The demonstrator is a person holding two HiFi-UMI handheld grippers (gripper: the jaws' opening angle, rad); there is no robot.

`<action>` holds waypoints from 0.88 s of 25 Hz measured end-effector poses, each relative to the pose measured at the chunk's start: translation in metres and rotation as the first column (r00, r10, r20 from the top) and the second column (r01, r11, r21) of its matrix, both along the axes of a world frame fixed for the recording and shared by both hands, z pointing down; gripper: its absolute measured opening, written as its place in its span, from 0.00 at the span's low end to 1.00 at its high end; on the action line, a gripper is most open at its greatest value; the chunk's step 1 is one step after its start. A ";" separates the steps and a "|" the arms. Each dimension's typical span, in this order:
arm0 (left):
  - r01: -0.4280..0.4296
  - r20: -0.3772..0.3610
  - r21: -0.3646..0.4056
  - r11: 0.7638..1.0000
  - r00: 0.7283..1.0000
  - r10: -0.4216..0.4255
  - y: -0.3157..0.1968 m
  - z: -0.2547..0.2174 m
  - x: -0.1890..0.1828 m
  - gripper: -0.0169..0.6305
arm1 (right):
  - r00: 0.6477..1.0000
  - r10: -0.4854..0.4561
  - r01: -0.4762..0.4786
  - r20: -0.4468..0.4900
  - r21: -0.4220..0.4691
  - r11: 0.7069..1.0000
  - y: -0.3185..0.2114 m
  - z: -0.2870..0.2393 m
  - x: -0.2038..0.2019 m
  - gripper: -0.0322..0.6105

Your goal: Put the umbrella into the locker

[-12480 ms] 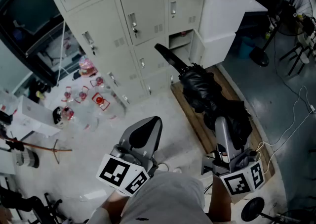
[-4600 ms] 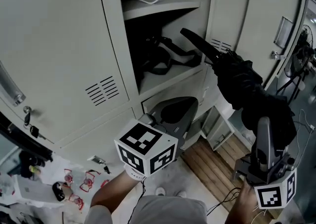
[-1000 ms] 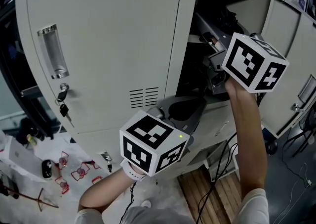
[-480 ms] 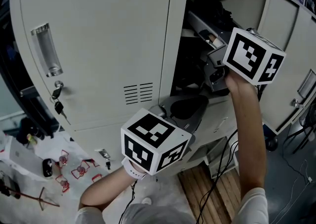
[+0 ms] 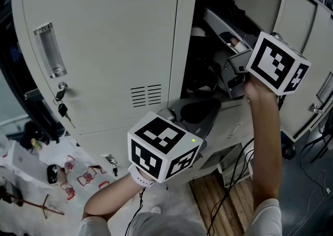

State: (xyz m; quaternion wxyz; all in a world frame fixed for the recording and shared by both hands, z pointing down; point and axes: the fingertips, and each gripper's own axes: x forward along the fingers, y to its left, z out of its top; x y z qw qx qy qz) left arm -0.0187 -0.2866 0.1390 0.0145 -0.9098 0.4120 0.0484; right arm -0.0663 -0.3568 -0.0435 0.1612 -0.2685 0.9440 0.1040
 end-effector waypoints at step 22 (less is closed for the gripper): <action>-0.002 0.014 -0.002 1.000 1.000 0.002 -0.005 -0.001 0.009 0.05 | 0.998 0.041 -0.040 -0.043 0.017 0.999 0.017 0.026 0.029 0.59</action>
